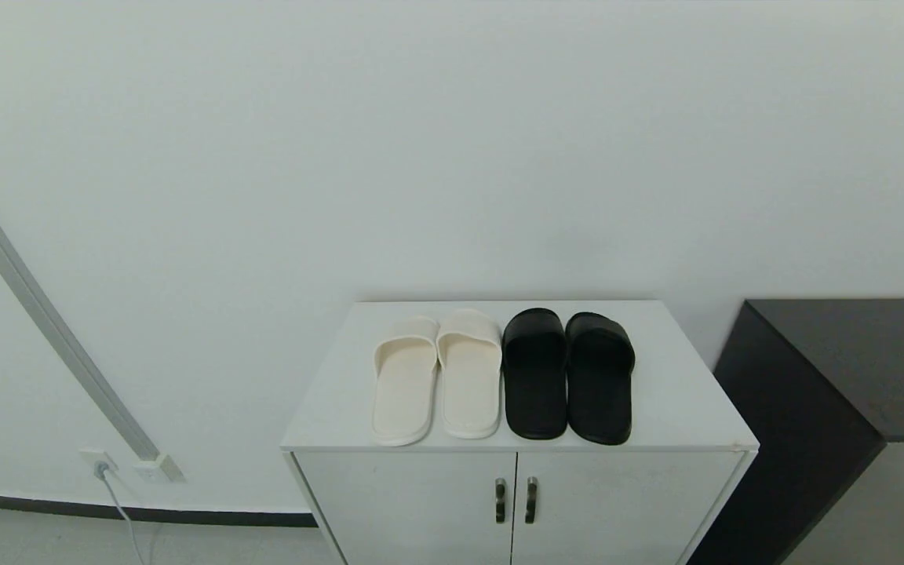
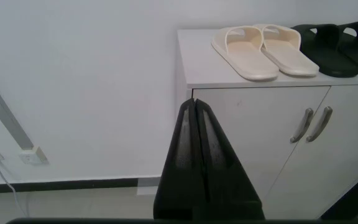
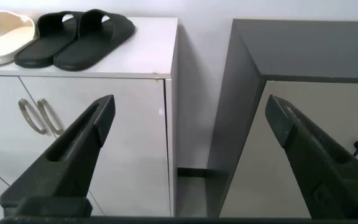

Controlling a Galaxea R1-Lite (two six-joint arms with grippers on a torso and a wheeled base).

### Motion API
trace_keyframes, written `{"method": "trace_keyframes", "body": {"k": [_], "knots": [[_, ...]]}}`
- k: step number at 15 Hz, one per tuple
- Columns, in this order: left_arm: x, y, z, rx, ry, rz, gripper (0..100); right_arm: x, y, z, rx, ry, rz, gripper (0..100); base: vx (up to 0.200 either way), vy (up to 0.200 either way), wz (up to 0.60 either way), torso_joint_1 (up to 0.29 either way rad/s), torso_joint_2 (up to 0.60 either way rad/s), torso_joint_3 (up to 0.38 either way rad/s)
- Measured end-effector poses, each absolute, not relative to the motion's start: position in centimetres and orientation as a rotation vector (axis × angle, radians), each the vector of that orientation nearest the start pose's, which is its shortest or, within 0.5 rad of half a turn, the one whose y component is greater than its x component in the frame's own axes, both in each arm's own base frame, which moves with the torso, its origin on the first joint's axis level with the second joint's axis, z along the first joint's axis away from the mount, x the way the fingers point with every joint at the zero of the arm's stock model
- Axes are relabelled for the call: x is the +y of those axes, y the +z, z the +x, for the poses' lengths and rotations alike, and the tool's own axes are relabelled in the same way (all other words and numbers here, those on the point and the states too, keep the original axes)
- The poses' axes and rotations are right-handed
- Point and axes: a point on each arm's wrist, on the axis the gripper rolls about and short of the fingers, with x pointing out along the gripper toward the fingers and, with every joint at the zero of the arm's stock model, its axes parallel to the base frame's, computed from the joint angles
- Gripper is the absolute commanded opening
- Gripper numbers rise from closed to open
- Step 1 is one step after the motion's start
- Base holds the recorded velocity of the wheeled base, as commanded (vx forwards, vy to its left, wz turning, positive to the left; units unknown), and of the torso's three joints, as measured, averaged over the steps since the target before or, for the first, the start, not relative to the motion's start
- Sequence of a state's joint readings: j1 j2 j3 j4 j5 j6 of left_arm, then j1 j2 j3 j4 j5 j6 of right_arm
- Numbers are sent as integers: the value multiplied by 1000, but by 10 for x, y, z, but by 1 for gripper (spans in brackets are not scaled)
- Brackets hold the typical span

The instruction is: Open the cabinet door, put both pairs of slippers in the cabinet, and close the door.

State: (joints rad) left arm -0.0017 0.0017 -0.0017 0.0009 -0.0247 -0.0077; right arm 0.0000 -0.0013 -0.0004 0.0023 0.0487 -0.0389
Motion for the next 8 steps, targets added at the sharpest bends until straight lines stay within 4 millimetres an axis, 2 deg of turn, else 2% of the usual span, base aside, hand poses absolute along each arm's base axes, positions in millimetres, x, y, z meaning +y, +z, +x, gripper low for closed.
{"method": "trace_keyframes", "body": {"k": [3,4,6,8], "knots": [[-1,76,-23,1,-26,-7,0,1,76,-23,-6,48,-36,100,0,0,0,0,0,0],[-1,76,-23,1,-26,-7,0,1,82,-24,-34,47,-18,100,0,0,0,0,0,0],[-1,76,-23,1,-26,-7,0,1,110,-30,-82,61,45,100,0,0,0,0,0,0],[-1,76,-23,1,-26,-7,0,1,137,-25,-43,105,65,100,0,0,0,0,0,0]]}}
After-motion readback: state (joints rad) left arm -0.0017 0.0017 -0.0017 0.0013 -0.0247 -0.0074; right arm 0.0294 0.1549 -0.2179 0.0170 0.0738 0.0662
